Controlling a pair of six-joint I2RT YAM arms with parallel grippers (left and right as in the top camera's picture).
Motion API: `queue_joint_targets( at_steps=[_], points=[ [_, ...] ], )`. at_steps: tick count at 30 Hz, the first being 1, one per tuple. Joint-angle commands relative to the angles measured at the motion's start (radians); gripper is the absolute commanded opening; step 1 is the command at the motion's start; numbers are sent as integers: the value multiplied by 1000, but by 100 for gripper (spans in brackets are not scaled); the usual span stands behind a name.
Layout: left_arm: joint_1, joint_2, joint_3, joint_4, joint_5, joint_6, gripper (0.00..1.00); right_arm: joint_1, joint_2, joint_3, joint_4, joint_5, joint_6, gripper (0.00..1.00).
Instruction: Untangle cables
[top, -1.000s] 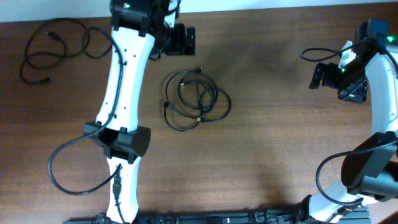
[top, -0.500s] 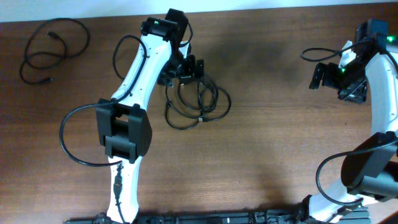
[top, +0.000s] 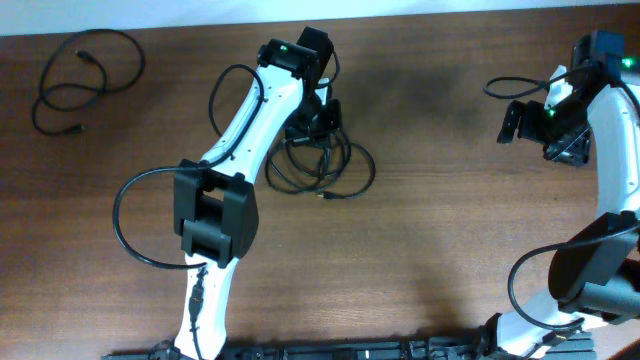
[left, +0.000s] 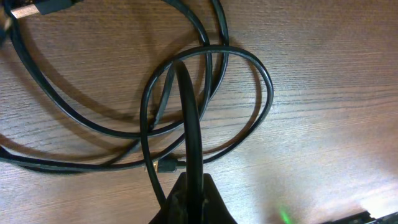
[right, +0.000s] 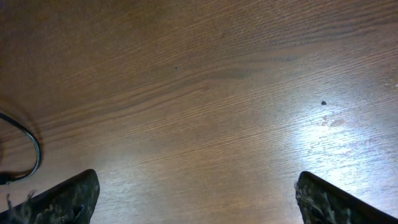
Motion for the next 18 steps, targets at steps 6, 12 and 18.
queue_joint_targets(
  at_steps=[6, 12, 18],
  points=[
    [5, -362, 413, 26, -18, 171, 0, -3, -1, 2, 0, -5, -8, 98],
    [6, -603, 443, 288, -19, 270, 0, -3, -1, 2, 0, -5, -8, 99],
    [6, -603, 442, 290, -472, 270, 0, -3, -1, 2, 0, -5, -8, 98]
  ],
)
